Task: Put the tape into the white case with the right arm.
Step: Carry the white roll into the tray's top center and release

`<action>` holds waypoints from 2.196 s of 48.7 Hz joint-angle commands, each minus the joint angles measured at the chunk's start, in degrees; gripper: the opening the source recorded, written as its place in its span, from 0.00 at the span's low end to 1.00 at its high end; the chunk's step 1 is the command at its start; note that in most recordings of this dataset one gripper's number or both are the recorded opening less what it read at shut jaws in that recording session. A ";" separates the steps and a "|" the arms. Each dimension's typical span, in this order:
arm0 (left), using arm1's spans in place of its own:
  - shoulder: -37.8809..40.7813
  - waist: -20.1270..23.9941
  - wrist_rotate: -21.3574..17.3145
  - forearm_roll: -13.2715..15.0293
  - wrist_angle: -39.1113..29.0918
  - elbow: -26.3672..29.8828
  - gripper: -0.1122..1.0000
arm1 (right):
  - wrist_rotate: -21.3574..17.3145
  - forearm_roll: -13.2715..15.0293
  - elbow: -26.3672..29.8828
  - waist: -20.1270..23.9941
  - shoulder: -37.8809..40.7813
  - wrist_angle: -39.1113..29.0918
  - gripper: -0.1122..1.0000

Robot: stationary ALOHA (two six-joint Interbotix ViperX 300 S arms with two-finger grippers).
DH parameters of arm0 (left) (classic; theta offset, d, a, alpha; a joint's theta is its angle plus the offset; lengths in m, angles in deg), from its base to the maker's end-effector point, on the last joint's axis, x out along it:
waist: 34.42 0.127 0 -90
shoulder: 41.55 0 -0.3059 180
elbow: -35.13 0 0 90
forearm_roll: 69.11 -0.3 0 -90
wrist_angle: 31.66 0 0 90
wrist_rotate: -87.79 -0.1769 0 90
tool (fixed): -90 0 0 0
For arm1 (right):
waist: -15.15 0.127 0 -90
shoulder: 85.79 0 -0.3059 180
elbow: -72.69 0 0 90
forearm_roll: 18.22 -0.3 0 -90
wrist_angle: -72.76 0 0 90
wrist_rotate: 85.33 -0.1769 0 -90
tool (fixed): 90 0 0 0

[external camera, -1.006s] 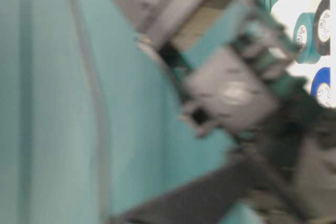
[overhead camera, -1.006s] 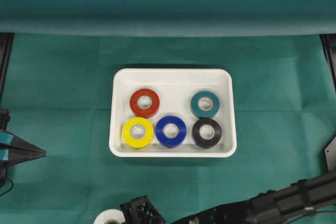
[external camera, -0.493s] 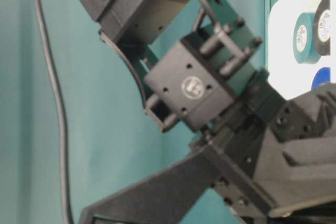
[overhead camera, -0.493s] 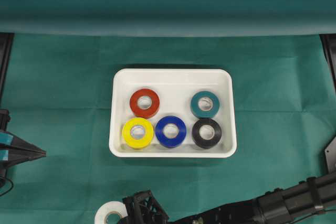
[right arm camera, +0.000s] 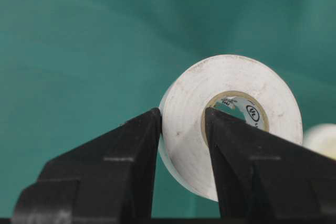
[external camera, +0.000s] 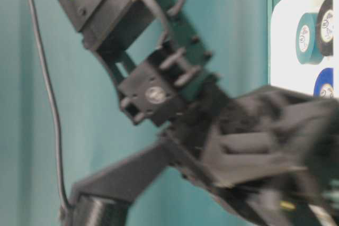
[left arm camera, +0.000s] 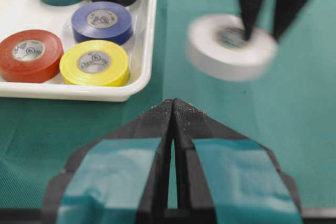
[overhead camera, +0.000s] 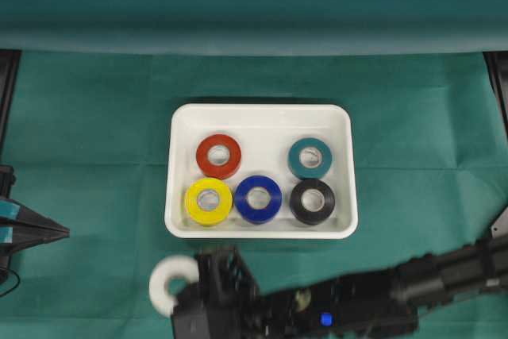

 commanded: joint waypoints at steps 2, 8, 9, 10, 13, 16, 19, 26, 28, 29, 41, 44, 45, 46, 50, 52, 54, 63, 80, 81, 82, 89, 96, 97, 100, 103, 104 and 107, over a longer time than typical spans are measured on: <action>0.44 0.09 0.09 0.09 0.26 0.79 0.10 | 0.62 0.88 -0.26 -2.72 -3.87 0.00 0.10; 0.44 0.18 0.09 0.09 0.35 0.79 0.10 | 1.67 1.05 -1.14 -6.15 -4.75 0.09 0.10; 0.44 0.09 0.09 0.09 0.35 0.70 0.10 | 1.76 0.97 -1.23 -6.68 -4.83 0.18 0.11; 0.44 0.09 0.09 0.09 0.26 0.70 0.10 | 1.93 1.05 -1.32 -7.29 -4.83 0.26 0.10; 0.44 0.09 0.09 0.09 0.35 0.79 0.10 | 2.20 1.05 -1.58 -9.05 -4.92 0.35 0.10; 0.44 0.09 0.09 0.09 0.35 0.79 0.10 | 2.64 0.97 -1.76 -10.55 -4.92 0.62 0.10; 0.44 0.09 0.09 0.09 0.35 0.79 0.10 | 3.08 0.97 -1.85 -12.30 -4.83 0.97 0.10; 0.44 0.09 0.09 0.09 0.26 0.79 0.10 | 4.48 1.05 -1.93 -15.21 -4.83 2.02 0.10; 0.44 0.09 0.00 0.09 0.26 0.79 0.10 | 4.75 1.05 -1.93 -15.82 -4.83 2.29 0.10; 0.44 0.09 0.00 0.00 0.35 0.79 0.10 | 4.83 0.97 -2.02 -16.17 -4.83 2.46 0.10; 0.44 0.09 0.00 0.09 0.35 0.79 0.10 | 5.10 0.97 -2.72 -19.16 -4.83 3.87 0.10; 0.44 0.09 0.00 0.09 0.35 0.70 0.10 | 5.10 0.97 -3.16 -19.51 -4.83 4.22 0.11; 0.44 0.09 0.00 0.09 0.26 0.79 0.10 | 5.10 0.97 -3.34 -19.60 -4.83 4.31 0.10; 0.44 0.09 0.00 0.09 0.35 0.70 0.10 | 5.10 0.97 -3.52 -19.69 -4.83 4.48 0.11; 0.53 0.09 0.00 0.09 0.35 0.79 0.10 | 5.10 0.97 -4.66 -20.13 -4.92 4.66 0.10; 0.44 0.09 0.00 0.09 0.35 0.70 0.10 | 5.10 1.05 -5.45 -20.30 -5.19 4.66 0.10; 0.44 0.09 0.09 0.09 0.35 0.79 0.10 | 5.10 0.97 -6.33 -20.57 -5.62 4.66 0.10; 0.44 0.09 0.09 0.09 0.35 0.79 0.10 | 5.10 1.05 -12.22 -21.01 -9.76 5.54 0.11; 0.44 0.09 0.00 0.09 0.26 0.79 0.10 | 5.01 1.05 -24.08 -23.73 -16.79 10.55 0.10; 0.44 0.09 0.00 0.09 0.35 0.79 0.10 | 5.10 0.97 -24.43 -23.91 -16.87 10.99 0.10; 0.44 0.09 0.00 0.09 0.35 0.79 0.10 | 5.10 1.05 -24.79 -24.17 -17.05 11.34 0.10; 0.44 0.09 0.00 0.09 0.35 0.79 0.10 | 5.10 0.97 -25.84 -25.58 -16.96 14.50 0.10; 0.53 0.09 0.09 0.09 0.35 0.79 0.10 | 5.19 1.05 -25.75 -26.10 -16.35 16.96 0.11; 0.53 0.09 0.09 0.09 0.35 0.79 0.10 | 5.19 1.05 -25.66 -26.10 -16.26 17.14 0.10; 0.53 0.09 0.09 0.09 0.26 0.79 0.10 | 5.19 0.97 -25.49 -26.19 -15.82 17.31 0.11; 0.44 0.18 0.00 0.09 0.35 0.79 0.10 | 5.19 1.05 -25.14 -26.28 -15.38 17.31 0.10; 0.44 0.09 0.09 0.09 0.35 0.79 0.10 | 5.19 1.05 -25.05 -26.28 -15.21 17.31 0.10; 0.44 0.09 0.00 0.09 0.35 0.70 0.10 | 5.10 1.05 -24.79 -26.37 -14.77 17.31 0.10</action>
